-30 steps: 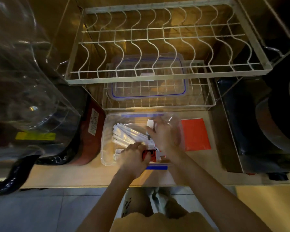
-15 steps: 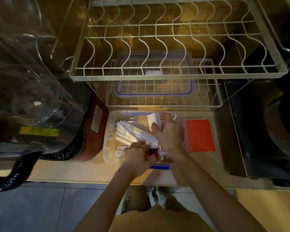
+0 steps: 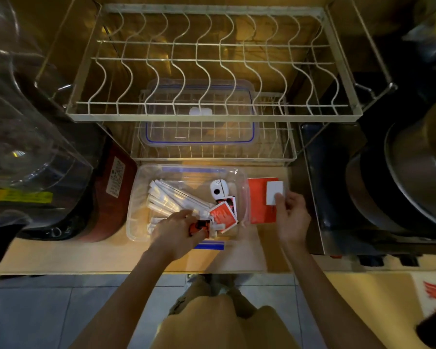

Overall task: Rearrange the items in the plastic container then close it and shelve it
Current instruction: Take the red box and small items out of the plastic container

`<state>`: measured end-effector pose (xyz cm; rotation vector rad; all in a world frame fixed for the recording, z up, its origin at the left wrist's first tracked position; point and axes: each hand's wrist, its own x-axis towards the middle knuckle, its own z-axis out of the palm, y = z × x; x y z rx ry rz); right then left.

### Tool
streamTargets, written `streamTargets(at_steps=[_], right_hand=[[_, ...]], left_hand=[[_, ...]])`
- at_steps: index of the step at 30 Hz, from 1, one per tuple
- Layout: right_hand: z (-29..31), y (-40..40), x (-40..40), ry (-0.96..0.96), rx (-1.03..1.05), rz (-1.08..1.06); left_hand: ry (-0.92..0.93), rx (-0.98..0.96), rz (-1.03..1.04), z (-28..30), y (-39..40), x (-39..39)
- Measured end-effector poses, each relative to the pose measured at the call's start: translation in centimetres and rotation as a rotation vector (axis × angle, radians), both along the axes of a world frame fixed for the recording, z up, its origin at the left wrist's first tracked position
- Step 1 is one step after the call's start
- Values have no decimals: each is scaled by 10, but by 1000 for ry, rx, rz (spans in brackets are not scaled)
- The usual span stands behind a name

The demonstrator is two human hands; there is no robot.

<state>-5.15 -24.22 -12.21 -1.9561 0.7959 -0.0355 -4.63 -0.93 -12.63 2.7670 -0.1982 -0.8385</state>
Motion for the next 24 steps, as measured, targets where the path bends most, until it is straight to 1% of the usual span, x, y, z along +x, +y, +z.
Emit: streamTargets(at_steps=[5, 8, 9, 11, 13, 14, 16, 17, 19, 22, 24], right_hand=[[-12, 0, 6, 71, -230, 57], [-10, 0, 12, 101, -307, 17], [-6, 1, 13, 78, -332, -10], [7, 9, 14, -45, -351, -41], [23, 24, 11, -158, -307, 3], [30, 32, 8, -172, -263, 67], [39, 50, 5, -125, -154, 279], [39, 58, 6, -83, -110, 386], [25, 73, 11, 28, -24, 490], [-4, 94, 18, 206, 73, 425], [-22, 105, 20, 285, -9, 373]], left_hand=[[8, 0, -9, 0, -3, 0], [4, -15, -9, 0, -2, 0], [6, -29, -3, 0, -2, -1], [6, -86, 33, -2, -2, -2], [7, -197, 117, -2, -1, 0], [17, -259, 177, -3, 1, 2], [40, -359, 300, -3, 4, 8], [52, -379, 334, -4, 5, 11], [57, -375, 337, -5, 8, 17], [-45, -282, 224, -10, 10, 26], [-113, -215, 98, -16, 13, 30]])
